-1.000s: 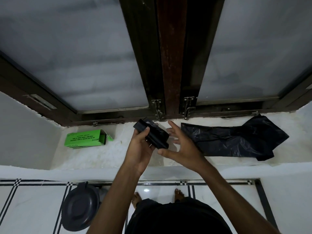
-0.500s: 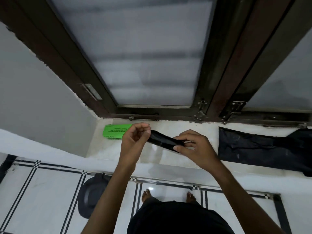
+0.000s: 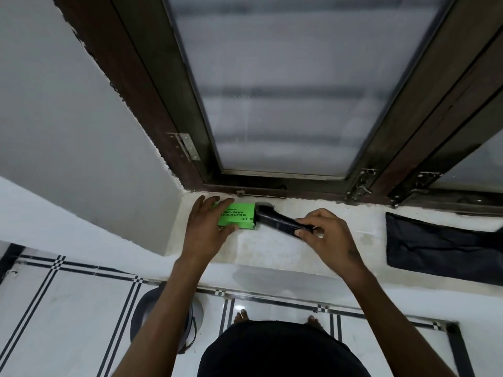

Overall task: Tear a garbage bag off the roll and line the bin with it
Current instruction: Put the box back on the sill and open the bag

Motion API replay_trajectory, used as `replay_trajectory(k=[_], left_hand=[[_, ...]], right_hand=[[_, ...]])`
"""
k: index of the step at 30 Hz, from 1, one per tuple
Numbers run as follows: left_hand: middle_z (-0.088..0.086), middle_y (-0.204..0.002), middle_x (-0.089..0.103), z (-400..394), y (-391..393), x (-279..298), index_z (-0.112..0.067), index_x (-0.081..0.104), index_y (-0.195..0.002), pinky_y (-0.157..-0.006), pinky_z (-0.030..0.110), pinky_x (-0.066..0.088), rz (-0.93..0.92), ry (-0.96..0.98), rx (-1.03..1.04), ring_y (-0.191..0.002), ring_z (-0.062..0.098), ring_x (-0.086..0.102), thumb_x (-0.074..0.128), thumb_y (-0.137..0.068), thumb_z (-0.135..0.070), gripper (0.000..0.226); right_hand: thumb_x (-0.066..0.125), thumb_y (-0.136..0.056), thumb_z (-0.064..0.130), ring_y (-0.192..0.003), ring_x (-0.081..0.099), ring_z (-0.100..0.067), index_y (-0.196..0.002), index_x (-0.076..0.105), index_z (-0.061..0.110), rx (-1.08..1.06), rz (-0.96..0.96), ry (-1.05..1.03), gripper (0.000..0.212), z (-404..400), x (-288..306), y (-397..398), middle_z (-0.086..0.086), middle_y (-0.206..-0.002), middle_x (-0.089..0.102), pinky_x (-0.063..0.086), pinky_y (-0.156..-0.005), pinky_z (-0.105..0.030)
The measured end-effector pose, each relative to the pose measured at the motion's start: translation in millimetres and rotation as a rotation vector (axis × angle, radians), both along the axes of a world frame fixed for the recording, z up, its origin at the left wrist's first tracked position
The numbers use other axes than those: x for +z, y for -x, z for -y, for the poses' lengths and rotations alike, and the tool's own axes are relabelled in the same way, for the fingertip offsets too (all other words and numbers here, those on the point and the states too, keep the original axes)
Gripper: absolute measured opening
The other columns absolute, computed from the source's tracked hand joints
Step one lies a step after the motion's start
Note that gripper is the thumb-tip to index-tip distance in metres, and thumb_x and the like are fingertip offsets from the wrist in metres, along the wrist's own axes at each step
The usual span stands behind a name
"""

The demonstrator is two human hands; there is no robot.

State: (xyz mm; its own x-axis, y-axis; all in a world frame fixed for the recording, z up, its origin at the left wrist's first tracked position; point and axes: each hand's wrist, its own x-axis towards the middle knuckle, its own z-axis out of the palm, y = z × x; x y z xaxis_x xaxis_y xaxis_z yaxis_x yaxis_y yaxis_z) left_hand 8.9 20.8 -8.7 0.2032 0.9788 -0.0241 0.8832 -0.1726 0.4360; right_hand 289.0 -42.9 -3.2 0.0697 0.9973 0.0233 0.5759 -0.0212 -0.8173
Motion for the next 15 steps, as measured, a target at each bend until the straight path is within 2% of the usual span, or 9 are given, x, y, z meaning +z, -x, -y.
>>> replay_trajectory(k=[2,5,7,9,11,13,15], left_hand=[[0.012,-0.137,0.057,1.1,-0.9,0.9,-0.025,0.057,-0.137,-0.113,0.044,0.032,0.033,-0.014,-0.011,-0.132,0.039,0.040,0.079,-0.077,-0.034,0.065],[0.009,-0.138,0.056,4.9,-6.8,2.8,-0.027,0.057,-0.137,-0.110,0.043,0.035,0.036,-0.023,-0.040,-0.134,0.037,0.037,0.080,-0.076,-0.035,0.066],[0.008,-0.139,0.055,6.8,-10.9,4.0,-0.027,0.057,-0.137,-0.109,0.043,0.036,0.039,-0.023,-0.055,-0.135,0.037,0.036,0.081,-0.076,-0.034,0.066],[0.007,-0.139,0.055,8.4,-14.5,4.8,-0.027,0.056,-0.138,-0.108,0.043,0.037,0.037,-0.026,-0.056,-0.136,0.036,0.035,0.081,-0.076,-0.033,0.067],[0.007,-0.140,0.055,9.6,-14.5,4.4,-0.027,0.055,-0.138,-0.107,0.042,0.038,0.029,-0.026,-0.045,-0.136,0.035,0.035,0.080,-0.076,-0.033,0.067],[0.006,-0.139,0.055,10.2,-12.0,4.4,-0.027,0.056,-0.137,-0.105,0.041,0.041,0.025,-0.033,-0.024,-0.135,0.034,0.037,0.081,-0.076,-0.035,0.066],[0.006,-0.138,0.056,11.2,-9.3,4.8,-0.027,0.057,-0.136,-0.103,0.040,0.042,0.036,-0.045,-0.018,-0.135,0.033,0.038,0.081,-0.076,-0.035,0.066]], right_hand=[[0.077,-0.081,0.012,-0.089,0.061,-0.013,-0.109,0.076,0.016,0.015,-0.007,-0.003,0.028,-5.3,-2.1,6.8,0.006,-0.097,0.058,0.057,-0.082,-0.032],[0.078,-0.081,0.011,-0.093,0.059,-0.013,-0.111,0.074,0.015,0.061,-0.025,0.013,0.030,-14.3,-3.3,26.0,0.001,-0.099,0.051,0.054,-0.087,-0.024],[0.079,-0.079,0.007,-0.088,0.061,-0.015,-0.102,0.071,0.015,0.015,-0.099,0.033,0.026,-20.8,-3.6,46.1,-0.001,-0.095,0.054,0.057,-0.083,-0.024],[0.076,-0.079,-0.001,-0.087,0.062,-0.013,-0.092,0.058,0.016,-0.068,-0.234,0.070,0.028,-26.0,-3.2,66.0,-0.002,-0.092,0.060,0.059,-0.076,-0.023],[0.069,-0.083,-0.006,-0.096,0.066,-0.012,-0.090,0.050,0.022,-0.090,-0.347,0.104,0.035,-30.6,-4.2,81.1,-0.001,-0.096,0.065,0.059,-0.077,-0.022],[0.064,-0.086,-0.006,-0.101,0.067,-0.013,-0.092,0.051,0.025,-0.068,-0.417,0.122,0.035,-31.3,-4.9,86.2,0.001,-0.100,0.067,0.059,-0.078,-0.023],[0.063,-0.089,-0.001,-0.096,0.067,-0.011,-0.095,0.056,0.023,-0.106,-0.404,0.084,0.026,-28.6,-4.1,83.5,0.003,-0.098,0.067,0.056,-0.074,-0.020]])
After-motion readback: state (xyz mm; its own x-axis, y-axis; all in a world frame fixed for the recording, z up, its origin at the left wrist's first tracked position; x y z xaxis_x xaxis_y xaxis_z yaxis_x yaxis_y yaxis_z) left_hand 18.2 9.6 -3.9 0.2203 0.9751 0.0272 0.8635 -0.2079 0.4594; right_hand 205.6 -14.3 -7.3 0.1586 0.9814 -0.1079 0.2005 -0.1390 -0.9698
